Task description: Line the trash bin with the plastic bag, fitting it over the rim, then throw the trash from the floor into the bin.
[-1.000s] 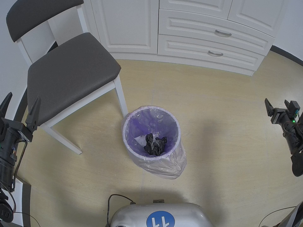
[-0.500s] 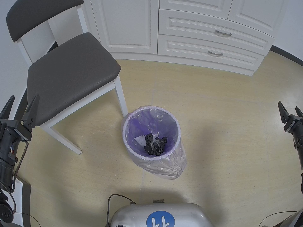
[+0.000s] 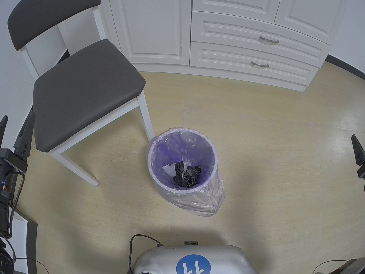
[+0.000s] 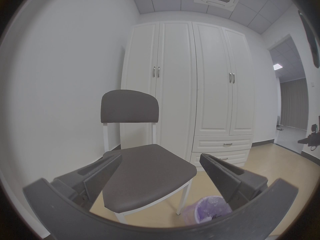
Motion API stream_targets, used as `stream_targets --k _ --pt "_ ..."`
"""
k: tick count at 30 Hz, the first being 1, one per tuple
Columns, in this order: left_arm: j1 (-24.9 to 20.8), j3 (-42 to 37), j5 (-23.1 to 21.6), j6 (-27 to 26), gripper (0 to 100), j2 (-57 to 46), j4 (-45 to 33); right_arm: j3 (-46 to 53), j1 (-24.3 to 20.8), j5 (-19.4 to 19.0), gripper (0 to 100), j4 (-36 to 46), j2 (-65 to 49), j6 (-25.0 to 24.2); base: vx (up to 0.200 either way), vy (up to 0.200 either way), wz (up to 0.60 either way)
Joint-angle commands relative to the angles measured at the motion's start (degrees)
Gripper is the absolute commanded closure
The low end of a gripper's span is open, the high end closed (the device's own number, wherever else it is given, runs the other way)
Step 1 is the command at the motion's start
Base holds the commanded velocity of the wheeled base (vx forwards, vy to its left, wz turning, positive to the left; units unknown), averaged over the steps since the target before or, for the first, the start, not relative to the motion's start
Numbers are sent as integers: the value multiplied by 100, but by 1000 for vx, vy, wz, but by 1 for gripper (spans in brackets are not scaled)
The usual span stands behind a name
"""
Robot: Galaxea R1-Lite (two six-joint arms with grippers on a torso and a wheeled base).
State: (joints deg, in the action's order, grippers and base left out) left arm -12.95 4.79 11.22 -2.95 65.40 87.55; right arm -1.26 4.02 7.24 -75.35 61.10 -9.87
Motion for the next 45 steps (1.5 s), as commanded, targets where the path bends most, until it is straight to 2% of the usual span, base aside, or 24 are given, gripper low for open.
stream_targets --k 1,6,11,19,22,27,45 --pt "11 -321 65 -21 0 -625 -10 -94 -33 -56 0 1831 -2331 -182 0 0 0" --pt "11 -426 285 -65 0 -827 -10 -411 -288 -329 0 3633 -3570 -234 0 0 0" --pt "11 -479 311 -74 0 -994 -28 -472 -631 -355 0 4494 -4449 -234 0 0 0" --pt "11 -426 302 -162 0 -1654 -915 -349 -648 -293 0 4573 -4888 -234 0 0 0" --pt "11 -277 302 -162 0 -2242 -1786 -296 -640 -276 0 4573 -5152 -234 0 0 0" --pt "99 -101 294 -180 0 -2805 -2629 -164 -534 -276 0 4573 -5407 -225 0 0 0" --pt "363 -84 250 -171 0 -3807 -3535 126 -429 -293 0 4608 -6101 -234 0 0 0"
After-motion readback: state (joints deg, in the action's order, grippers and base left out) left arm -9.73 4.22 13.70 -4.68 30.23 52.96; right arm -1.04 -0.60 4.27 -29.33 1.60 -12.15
